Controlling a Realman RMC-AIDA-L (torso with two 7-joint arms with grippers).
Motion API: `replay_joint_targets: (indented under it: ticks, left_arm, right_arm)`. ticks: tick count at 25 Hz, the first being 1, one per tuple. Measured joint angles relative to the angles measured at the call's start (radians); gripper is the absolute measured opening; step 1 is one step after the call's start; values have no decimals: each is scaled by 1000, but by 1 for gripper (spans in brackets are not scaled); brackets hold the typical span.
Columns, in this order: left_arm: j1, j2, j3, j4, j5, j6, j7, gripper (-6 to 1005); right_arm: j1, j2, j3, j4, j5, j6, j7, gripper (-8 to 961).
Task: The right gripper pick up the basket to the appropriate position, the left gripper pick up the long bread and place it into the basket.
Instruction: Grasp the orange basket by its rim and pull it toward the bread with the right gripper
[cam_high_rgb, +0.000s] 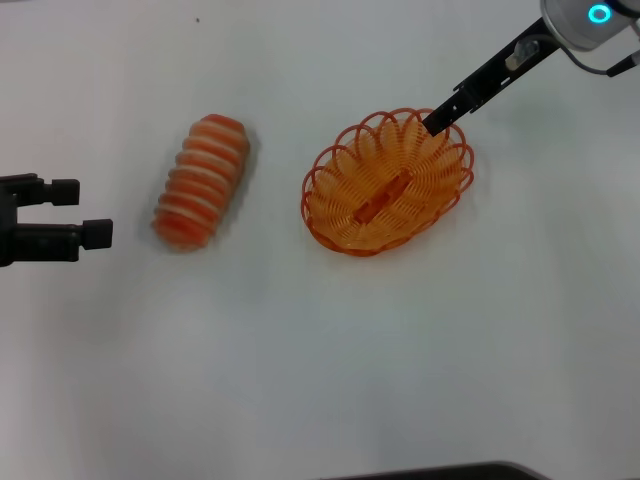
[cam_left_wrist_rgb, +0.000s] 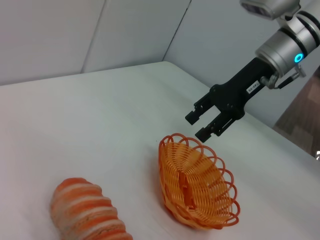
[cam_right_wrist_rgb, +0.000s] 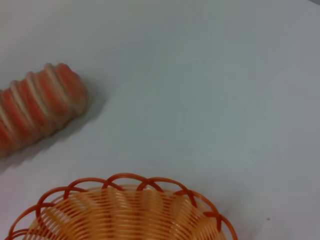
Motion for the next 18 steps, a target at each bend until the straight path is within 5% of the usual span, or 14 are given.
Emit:
replay_joint_targets:
  ticks: [12, 18]
  left_arm:
    - [0, -1, 1, -2, 0, -9, 0, 896]
    - [-1, -1, 0, -2, 0, -11, 0, 895]
  right_arm:
    - [7, 5, -31, 140, 6, 131, -1, 791]
    - [7, 4, -28, 151, 9, 149, -2, 565]
